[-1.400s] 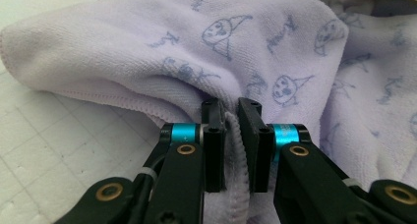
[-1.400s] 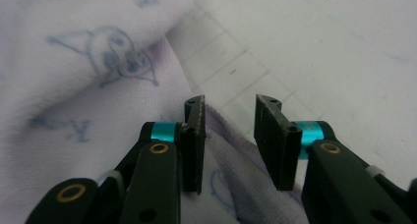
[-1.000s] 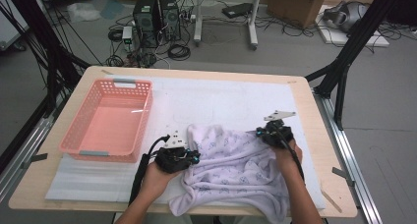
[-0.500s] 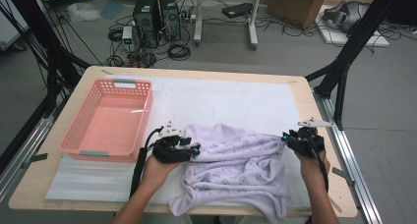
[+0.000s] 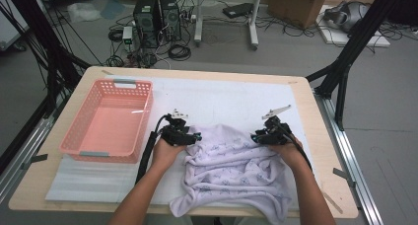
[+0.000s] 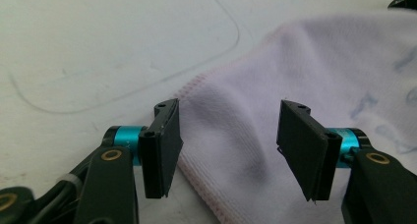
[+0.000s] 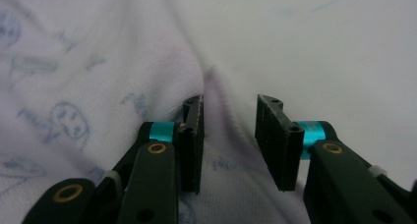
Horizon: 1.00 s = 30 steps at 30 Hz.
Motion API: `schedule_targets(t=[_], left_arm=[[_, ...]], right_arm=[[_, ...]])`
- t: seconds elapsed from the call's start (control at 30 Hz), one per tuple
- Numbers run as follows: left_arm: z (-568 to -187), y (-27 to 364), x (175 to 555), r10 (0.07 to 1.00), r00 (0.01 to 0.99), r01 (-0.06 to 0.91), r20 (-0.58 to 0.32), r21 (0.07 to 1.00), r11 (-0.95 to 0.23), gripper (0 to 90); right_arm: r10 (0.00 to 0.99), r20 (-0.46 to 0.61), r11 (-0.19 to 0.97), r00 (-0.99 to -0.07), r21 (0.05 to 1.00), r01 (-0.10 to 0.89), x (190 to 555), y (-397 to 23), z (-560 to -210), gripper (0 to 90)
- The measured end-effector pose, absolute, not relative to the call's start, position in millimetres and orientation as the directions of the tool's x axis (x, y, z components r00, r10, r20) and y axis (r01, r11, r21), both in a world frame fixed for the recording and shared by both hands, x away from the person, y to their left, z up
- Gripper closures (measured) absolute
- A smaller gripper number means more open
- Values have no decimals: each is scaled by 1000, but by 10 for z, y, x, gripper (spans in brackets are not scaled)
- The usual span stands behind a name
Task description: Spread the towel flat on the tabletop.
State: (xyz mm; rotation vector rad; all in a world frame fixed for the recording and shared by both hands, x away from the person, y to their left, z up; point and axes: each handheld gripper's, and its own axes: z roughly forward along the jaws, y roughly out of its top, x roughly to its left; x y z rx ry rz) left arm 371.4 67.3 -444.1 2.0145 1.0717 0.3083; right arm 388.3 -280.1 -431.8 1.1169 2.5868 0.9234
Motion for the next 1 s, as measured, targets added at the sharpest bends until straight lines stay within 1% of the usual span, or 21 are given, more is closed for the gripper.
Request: schedule_targets(t=[0.03,0.07,0.1,0.13,0.17,0.2,0.27,0.33,0.37,0.4,0.47,0.5,0.53,0.57,0.63,0.67,0.77,0.83,0.9,0.97,1.0], left_arm=[[-4446,652,3700,773,623,562,-121,757,-335,451],[-4447,631,3681,765,639,540,-82,756,-370,493],[-4445,609,3653,758,652,500,-9,757,-421,598],[-4428,609,3641,742,671,490,-2,752,-441,695],[-4420,612,3636,746,666,493,3,749,-443,866],[-4409,628,3639,753,658,495,14,745,-446,867],[-4371,690,3645,786,617,495,32,761,-420,873],[-4299,786,3659,818,574,476,25,803,-359,877],[-4276,812,3662,826,563,465,28,816,-345,877],[-4258,839,3666,829,559,451,20,832,-324,876],[-4270,859,3677,823,568,455,6,831,-320,862],[-4285,853,3678,828,560,466,21,818,-336,815],[-4304,851,3693,828,560,482,2,813,-327,675],[-4315,850,3698,832,554,500,-31,811,-303,585],[-4308,845,3694,836,547,503,-50,818,-280,534],[-4304,839,3693,834,549,501,-58,821,-274,523],[-4315,819,3700,834,548,507,-67,820,-268,525],[-4368,799,3729,831,547,550,-102,792,-265,519],[-4445,740,3749,814,570,586,-114,751,-306,474],[-4458,667,3724,808,585,561,-63,751,-347,410],[-4462,647,3719,809,586,554,-50,753,-355,408]], right_arm=[[698,61,540,-713,609,581,3865,-2784,-4312,666],[691,64,544,-720,609,577,3866,-2779,-4313,722],[684,67,550,-726,606,575,3858,-2773,-4310,786],[677,45,568,-734,602,561,3852,-2759,-4301,849],[679,-2,592,-734,593,546,3843,-2737,-4285,859],[692,-38,598,-721,590,543,3837,-2729,-4276,862],[743,-118,582,-658,598,550,3825,-2761,-4240,864],[811,-163,518,-562,647,560,3807,-2884,-4167,864],[852,-171,464,-495,686,560,3787,-2979,-4116,863],[872,-171,433,-459,706,560,3774,-3040,-4085,863],[908,-135,358,-398,742,567,3751,-3187,-4029,858],[918,-115,331,-379,747,576,3748,-3240,-4022,846],[929,-114,315,-351,744,589,3745,-3274,-4024,815],[938,-119,304,-327,738,603,3739,-3307,-4031,784],[951,-97,265,-293,745,613,3725,-3373,-4051,710],[952,-83,254,-293,749,612,3716,-3403,-4060,709],[952,-61,241,-301,756,608,3681,-3433,-4075,691],[946,-43,239,-321,761,603,3660,-3413,-4077,673],[936,-46,264,-350,749,607,3653,-3368,-4098,659],[929,-49,278,-367,745,606,3649,-3342,-4122,658],[927,-50,284,-372,742,607,3647,-3330,-4135,658]])
